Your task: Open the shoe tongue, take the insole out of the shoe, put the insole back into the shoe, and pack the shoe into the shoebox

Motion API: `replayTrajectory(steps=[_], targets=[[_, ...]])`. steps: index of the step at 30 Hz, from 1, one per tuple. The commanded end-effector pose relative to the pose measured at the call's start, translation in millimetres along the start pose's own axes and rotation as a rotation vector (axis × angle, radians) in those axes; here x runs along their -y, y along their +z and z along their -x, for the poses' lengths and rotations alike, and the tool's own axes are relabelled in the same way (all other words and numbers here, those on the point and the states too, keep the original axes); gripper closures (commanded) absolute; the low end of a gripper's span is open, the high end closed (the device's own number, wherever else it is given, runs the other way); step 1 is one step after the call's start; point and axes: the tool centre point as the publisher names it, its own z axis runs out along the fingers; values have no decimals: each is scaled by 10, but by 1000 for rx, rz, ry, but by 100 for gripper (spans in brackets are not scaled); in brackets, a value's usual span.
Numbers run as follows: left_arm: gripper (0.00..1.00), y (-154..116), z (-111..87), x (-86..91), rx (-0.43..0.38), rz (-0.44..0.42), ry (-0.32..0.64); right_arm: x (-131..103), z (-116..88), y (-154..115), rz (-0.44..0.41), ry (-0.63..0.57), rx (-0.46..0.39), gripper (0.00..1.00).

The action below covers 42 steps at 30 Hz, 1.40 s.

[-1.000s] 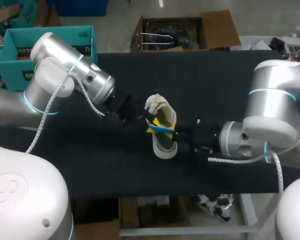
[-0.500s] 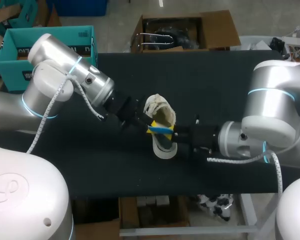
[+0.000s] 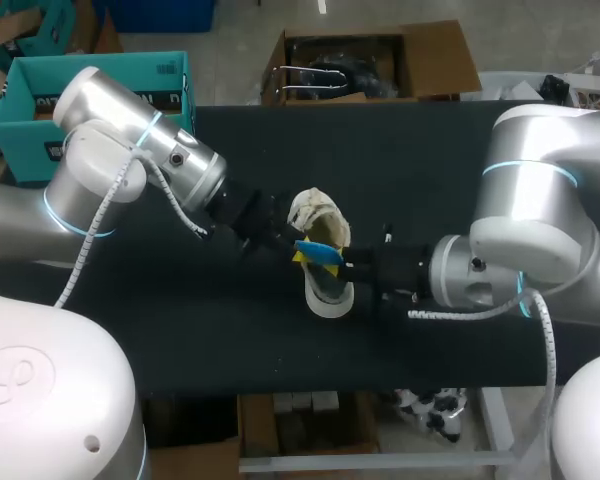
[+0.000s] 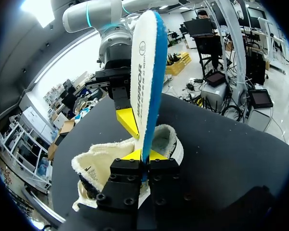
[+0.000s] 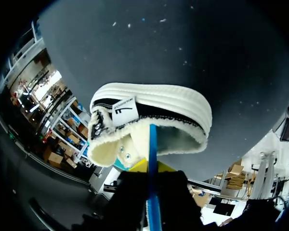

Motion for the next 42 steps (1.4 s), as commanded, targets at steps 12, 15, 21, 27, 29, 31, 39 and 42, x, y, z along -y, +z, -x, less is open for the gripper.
replayTrajectory(steps=[12, 15, 21, 27, 29, 31, 39, 42], targets=[[100, 124, 178, -292, 10, -4, -57, -277, -85, 232, 17, 60, 19, 100], [100, 126, 181, -305, 12, -11, -66, -305, -85, 223, 18, 70, 17, 100], [90, 50, 134, -211, 13, -29, -50, -311, -70, 180, 19, 78, 15, 100], [78, -3, 81, -52, 11, -37, -13, -352, -57, 106, 19, 83, 7, 100], [78, 8, 71, -17, 4, -42, -8, -364, -62, 101, 18, 84, 6, 100], [77, 37, 62, 12, -6, -43, -3, -376, -72, 95, 16, 84, 5, 100], [89, 124, 54, 46, -18, -37, -4, -345, -149, 60, 20, 49, 9, 100], [100, 128, 60, 42, -13, -34, -7, -327, -153, 55, 24, 43, 13, 100]])
